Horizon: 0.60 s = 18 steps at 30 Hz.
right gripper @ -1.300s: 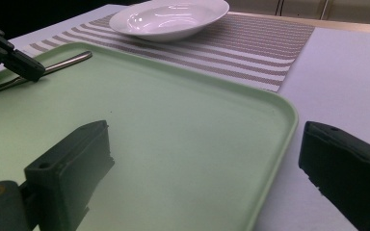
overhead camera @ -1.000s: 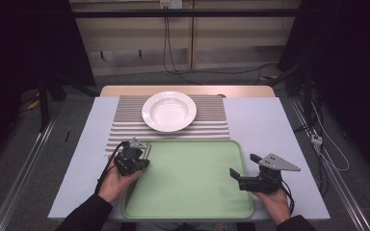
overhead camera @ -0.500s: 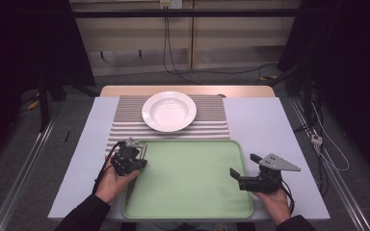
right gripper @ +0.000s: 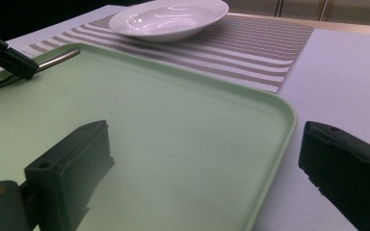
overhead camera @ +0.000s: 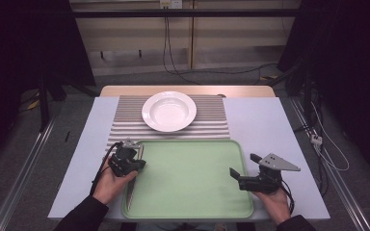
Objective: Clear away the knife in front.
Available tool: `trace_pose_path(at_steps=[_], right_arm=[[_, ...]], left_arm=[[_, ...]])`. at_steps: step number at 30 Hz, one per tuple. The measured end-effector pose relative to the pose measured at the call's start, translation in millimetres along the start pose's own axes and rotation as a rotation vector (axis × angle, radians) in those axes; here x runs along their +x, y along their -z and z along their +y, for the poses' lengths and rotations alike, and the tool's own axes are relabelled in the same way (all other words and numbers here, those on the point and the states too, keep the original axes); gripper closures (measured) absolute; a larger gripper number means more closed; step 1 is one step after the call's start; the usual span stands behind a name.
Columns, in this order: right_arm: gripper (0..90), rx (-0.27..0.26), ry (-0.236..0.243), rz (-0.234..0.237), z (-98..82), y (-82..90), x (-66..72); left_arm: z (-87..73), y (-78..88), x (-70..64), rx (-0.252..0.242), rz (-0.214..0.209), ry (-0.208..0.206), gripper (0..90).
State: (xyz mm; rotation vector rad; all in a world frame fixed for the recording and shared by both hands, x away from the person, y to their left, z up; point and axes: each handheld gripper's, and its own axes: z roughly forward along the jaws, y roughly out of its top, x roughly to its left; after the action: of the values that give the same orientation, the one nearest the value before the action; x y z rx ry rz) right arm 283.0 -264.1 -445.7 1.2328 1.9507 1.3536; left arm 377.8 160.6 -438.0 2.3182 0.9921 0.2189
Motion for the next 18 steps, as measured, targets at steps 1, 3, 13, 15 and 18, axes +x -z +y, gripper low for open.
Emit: trace_pose_path(at_steps=[1, 3, 13, 15, 18], right_arm=[[4.3, 0.0, 0.0, 0.001, 0.0, 0.1, 0.1], [4.3, 0.0, 0.0, 0.002, 0.0, 0.0, 0.2], [4.3, -0.001, -0.002, 0.002, 0.0, -0.1, -0.1], [4.3, 0.0, -0.004, 0.003, -0.1, -0.3, -0.9], [4.3, -0.002, -0.008, 0.003, -0.1, -0.7, -1.2]], left_arm=[[0.0, 0.5, -0.8, -0.009, 0.001, 0.0, 83.6], [0.1, 3.0, -0.6, -0.036, -0.004, -0.014, 75.7], [5.7, 6.9, -1.7, -0.145, 0.009, 0.006, 11.4], [6.6, 7.5, -2.2, -0.152, -0.01, -0.003, 5.2], [6.5, 10.8, -2.3, -0.172, -0.076, -0.02, 5.8]])
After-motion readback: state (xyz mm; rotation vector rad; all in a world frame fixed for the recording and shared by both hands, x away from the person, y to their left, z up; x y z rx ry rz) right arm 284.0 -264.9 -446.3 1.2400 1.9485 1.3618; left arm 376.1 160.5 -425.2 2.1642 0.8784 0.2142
